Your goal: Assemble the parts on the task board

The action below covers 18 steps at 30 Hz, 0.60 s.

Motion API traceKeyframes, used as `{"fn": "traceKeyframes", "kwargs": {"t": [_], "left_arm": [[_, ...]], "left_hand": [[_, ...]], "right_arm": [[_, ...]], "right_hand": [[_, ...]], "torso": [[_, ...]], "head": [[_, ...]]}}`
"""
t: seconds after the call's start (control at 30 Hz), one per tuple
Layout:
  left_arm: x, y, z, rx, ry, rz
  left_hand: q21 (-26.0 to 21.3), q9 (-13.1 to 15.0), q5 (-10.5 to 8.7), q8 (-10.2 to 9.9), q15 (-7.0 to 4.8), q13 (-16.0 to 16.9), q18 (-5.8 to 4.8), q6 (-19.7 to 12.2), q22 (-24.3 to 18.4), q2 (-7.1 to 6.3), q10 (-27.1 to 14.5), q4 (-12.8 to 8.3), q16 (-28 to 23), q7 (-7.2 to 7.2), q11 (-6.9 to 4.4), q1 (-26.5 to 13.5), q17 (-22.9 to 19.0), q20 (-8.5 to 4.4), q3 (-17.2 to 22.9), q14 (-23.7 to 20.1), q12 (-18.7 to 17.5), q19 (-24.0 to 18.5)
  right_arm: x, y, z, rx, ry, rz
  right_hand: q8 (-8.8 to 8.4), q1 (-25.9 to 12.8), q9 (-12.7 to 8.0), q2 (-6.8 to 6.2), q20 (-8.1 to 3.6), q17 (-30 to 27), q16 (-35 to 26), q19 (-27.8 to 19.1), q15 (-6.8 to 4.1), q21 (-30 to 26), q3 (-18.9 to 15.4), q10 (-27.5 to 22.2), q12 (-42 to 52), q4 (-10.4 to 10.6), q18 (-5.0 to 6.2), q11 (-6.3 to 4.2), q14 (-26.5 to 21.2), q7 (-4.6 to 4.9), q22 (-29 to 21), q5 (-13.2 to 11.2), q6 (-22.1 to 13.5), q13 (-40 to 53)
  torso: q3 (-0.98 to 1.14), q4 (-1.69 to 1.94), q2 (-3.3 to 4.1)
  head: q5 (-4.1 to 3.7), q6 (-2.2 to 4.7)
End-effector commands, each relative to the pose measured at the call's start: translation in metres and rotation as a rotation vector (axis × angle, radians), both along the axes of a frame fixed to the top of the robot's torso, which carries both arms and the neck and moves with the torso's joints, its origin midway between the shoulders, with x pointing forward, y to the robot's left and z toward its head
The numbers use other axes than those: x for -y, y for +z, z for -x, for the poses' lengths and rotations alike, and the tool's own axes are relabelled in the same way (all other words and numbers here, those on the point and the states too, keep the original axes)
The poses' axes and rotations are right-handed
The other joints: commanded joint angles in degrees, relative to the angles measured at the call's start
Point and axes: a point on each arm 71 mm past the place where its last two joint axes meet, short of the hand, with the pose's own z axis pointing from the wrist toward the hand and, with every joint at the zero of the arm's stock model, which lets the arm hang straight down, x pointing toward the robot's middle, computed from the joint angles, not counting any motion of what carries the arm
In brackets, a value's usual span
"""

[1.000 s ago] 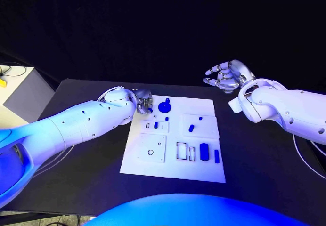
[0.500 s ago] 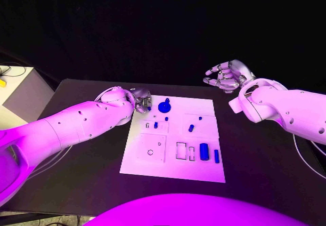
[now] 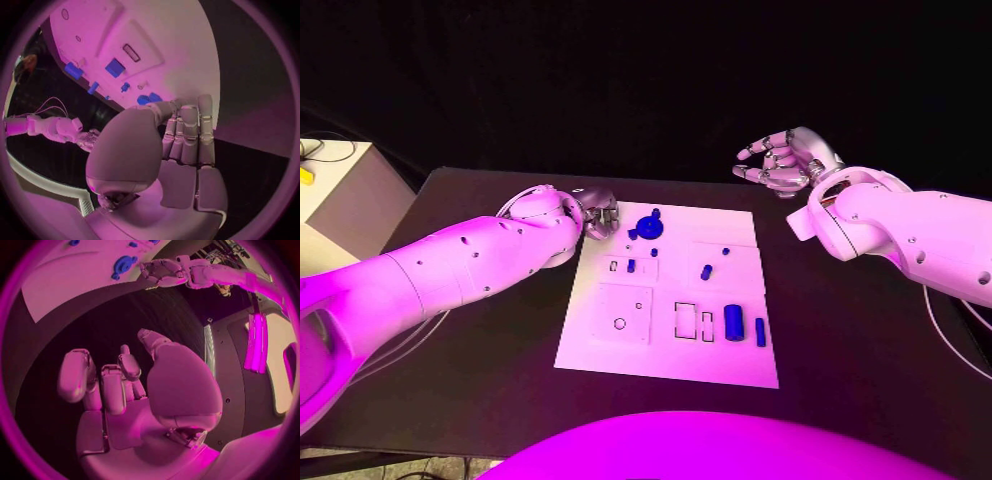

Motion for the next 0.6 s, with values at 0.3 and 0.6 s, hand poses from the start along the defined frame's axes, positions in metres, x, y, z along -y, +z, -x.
{"fn": "traceKeyframes", "kwargs": {"t": [0.3,0.6], "left_arm": [[0.001,0.005,0.001,0.032,-0.003,0.054],[0.009,0.015,0.002,0.12,-0.015,0.167]], "left_hand": [[-0.17,-0.58,-0.17,-1.08,0.36,-0.69,0.79,-1.61,-0.21,-2.25,0.39,0.45,-0.09,-0.05,0.41,-3.95,-0.55,0.66,-2.66,-0.73,-1.88,-1.06],[-6.04,-0.18,-0.1,0.14,0.98,0.13,0.82,-3.37,-4.87,-6.61,-0.12,6.62,-0.12,0.29,0.8,-9.45,-2.09,1.43,-10.21,-1.54,-0.24,1.09]], "right_arm": [[0.0,0.001,0.001,0.007,0.011,0.002],[-0.001,0.001,0.001,0.008,0.012,0.002]], "right_hand": [[0.2,0.07,0.1,0.46,0.09,4.97,0.1,-0.02,0.5,0.34,-0.14,0.12,0.31,0.3,0.71,-0.02,2.56,-0.07,4.19,0.35,-0.28,0.07],[0.2,0.07,0.1,0.46,0.09,4.97,0.1,-0.02,0.5,0.34,-0.14,0.12,0.31,0.3,0.71,-0.02,2.56,-0.07,4.19,0.35,-0.28,0.07]], "torso": [[0.02,-0.03,0.0],[0.01,-0.03,0.02]], "head": [[0.06,0.01],[0.12,0.01]]}}
